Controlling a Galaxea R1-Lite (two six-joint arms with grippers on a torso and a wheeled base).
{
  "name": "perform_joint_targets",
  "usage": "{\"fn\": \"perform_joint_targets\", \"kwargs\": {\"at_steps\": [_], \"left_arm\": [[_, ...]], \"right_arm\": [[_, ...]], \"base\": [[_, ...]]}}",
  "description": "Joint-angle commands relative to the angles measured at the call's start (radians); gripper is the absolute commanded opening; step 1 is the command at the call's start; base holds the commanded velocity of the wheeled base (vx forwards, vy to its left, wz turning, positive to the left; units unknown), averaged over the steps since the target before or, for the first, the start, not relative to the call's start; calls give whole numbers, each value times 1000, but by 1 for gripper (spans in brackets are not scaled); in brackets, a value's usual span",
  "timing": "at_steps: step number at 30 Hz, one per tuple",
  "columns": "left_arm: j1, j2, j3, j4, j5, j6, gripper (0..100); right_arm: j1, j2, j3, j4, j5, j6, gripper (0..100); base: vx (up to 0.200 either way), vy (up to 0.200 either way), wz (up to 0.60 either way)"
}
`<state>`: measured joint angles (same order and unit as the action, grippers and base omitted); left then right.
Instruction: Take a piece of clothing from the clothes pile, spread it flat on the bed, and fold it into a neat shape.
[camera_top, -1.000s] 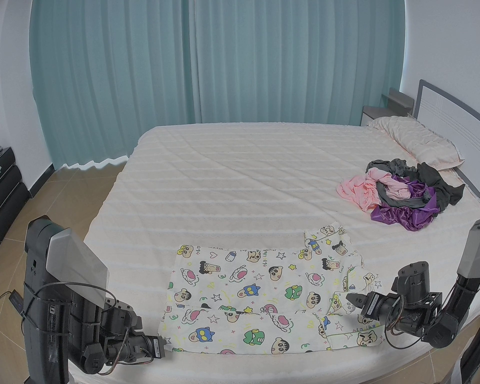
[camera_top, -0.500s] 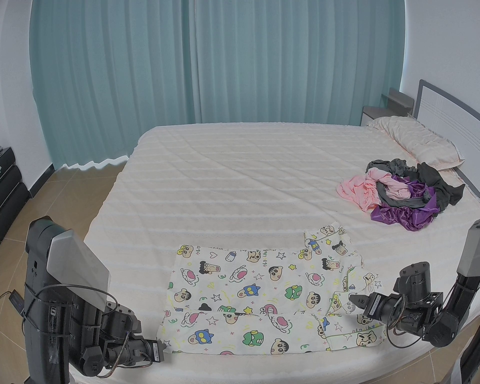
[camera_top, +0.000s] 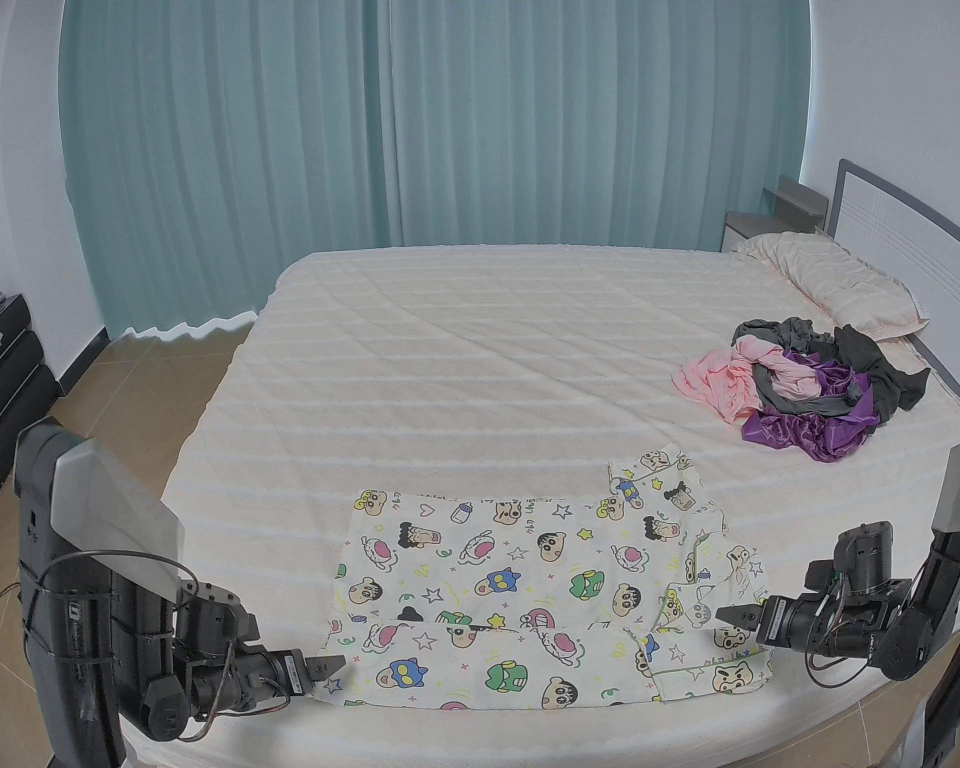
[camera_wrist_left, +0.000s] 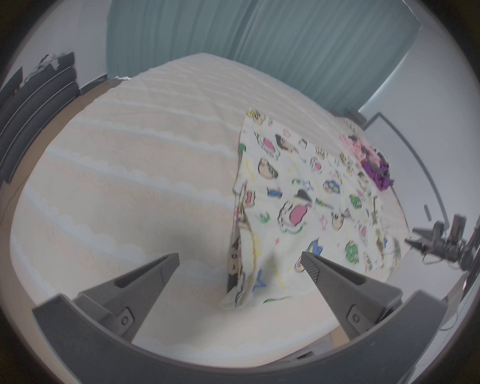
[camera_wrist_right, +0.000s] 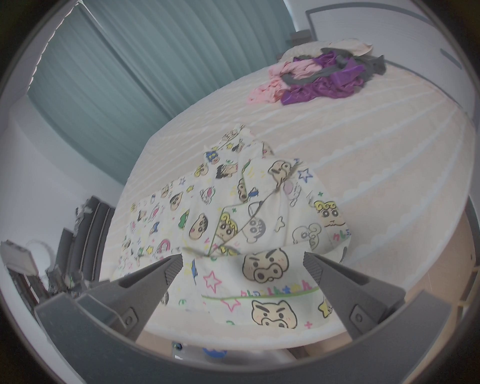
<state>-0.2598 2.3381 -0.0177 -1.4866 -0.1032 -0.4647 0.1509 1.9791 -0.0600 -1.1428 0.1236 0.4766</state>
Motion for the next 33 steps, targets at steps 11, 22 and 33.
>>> {"fn": "perform_joint_targets", "kwargs": {"at_steps": [11,22,33], "left_arm": [[50,-131,-423,411,-132,-88,100],[45,-134,-478,578,-270,4,100],[34,-82,-475,577,-262,100,100]], "right_arm": [[-343,256,42,-153,403,-460,100],[-333,356,60,-284,481,-481,100],[-310,357,60,-288,484,-483,100]], "base": [[0,0,0],[0,0,0],[0,0,0]]}}
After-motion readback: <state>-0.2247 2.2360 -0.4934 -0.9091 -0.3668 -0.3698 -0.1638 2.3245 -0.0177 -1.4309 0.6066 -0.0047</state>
